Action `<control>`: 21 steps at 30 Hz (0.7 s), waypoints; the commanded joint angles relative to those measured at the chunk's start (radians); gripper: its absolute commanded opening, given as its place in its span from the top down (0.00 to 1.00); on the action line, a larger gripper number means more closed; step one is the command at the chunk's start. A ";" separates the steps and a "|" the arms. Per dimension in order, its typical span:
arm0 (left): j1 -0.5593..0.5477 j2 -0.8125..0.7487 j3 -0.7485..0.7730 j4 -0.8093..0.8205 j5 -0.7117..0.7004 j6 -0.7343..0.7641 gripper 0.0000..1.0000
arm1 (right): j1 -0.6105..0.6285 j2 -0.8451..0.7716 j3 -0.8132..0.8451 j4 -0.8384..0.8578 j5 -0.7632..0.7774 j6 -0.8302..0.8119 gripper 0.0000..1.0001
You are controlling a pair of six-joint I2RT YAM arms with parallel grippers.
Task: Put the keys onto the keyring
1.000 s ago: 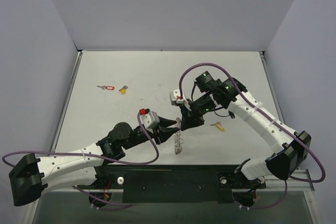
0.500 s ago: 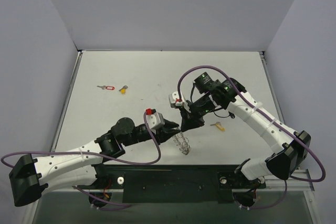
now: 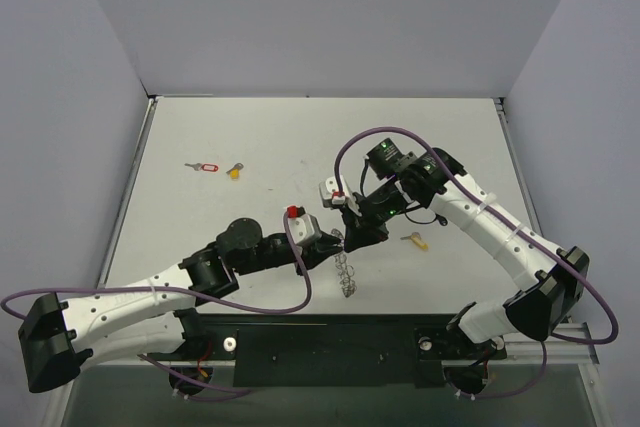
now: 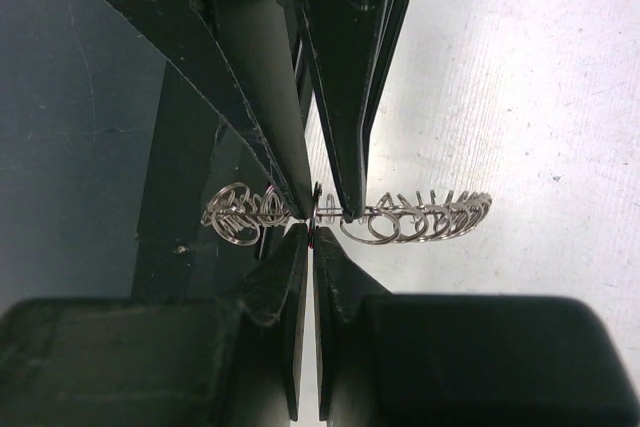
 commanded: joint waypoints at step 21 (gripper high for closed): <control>0.005 0.018 0.097 -0.091 0.007 0.071 1.00 | 0.019 0.012 0.046 -0.049 -0.023 -0.035 1.00</control>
